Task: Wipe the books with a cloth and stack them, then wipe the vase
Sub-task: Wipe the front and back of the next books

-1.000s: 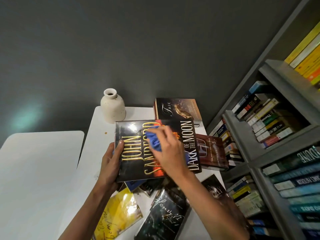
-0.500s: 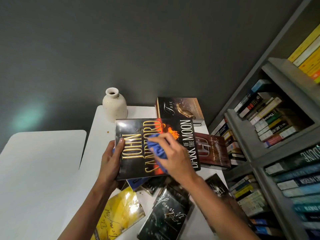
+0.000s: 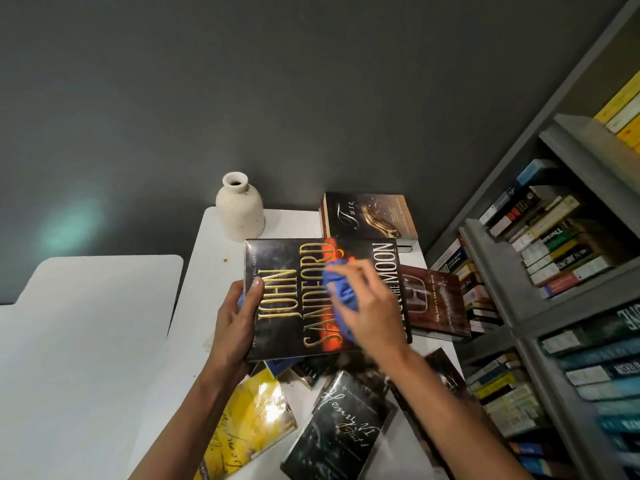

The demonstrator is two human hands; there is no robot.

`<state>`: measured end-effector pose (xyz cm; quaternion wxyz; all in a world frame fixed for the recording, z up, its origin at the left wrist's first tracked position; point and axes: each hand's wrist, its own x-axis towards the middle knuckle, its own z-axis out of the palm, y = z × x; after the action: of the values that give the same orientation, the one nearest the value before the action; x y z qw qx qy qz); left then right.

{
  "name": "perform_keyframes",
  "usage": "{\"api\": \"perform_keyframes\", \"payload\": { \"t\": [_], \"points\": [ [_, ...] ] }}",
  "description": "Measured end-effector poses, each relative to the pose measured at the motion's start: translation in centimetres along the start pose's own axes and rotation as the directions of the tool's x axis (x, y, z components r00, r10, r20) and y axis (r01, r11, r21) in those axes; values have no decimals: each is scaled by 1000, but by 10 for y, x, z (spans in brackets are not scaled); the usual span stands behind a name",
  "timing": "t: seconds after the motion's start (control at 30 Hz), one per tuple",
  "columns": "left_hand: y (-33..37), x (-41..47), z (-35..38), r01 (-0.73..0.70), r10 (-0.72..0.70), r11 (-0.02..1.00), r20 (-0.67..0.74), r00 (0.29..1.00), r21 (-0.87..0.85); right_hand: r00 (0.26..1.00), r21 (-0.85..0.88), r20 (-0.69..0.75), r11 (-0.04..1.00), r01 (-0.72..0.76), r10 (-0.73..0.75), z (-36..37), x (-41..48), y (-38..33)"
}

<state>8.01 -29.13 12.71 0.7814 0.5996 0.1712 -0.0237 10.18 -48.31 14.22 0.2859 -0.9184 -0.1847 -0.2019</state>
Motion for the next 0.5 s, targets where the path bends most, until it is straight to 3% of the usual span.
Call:
{"api": "perform_keyframes", "payload": {
  "t": [0.13,0.33,0.5],
  "points": [
    [-1,0,2,3,-3,1000,23,1000,3,974,26,-132,983,-180,182,2,31,9],
    [3,1,4,-5,5,1000,16,1000,-6,996,32,51,997,69,-70,27,32,-37],
    [-3,3,-6,0,-1,998,11,1000,64,976,79,-81,977,-197,203,8,39,5]
  ]
}}
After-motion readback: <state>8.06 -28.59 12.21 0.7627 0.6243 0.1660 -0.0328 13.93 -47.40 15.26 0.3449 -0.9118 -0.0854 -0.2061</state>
